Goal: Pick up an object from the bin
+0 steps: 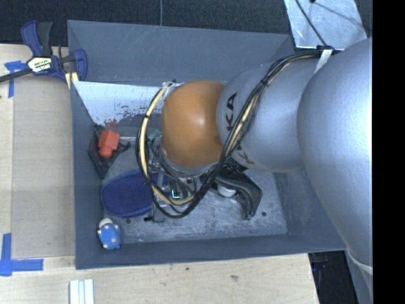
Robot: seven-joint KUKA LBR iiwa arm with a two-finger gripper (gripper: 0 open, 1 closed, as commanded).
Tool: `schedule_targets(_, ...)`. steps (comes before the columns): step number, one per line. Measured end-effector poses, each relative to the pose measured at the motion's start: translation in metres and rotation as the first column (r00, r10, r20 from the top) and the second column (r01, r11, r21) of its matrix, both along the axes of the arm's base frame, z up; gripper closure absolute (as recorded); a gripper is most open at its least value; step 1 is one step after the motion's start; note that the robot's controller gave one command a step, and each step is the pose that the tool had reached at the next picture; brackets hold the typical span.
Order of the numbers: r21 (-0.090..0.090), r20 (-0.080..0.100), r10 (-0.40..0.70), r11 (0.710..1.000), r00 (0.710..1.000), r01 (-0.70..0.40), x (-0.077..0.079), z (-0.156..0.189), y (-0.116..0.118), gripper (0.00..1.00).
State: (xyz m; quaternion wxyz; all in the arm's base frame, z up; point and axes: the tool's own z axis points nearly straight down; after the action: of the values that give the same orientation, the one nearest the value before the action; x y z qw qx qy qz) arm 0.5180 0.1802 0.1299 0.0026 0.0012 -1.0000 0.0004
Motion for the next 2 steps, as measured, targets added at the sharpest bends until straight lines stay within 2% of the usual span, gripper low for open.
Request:
schedule_targets(1, 0.001, 0.011, 0.024, 1.000, 1.000, -0.024, 0.0161, -0.0610, 0.0146, 0.00)
schedule_targets(2, 0.004, 0.014, 0.024, 1.000, 1.000, -0.024, 0.0176, -0.0544, 0.0157, 1.00)
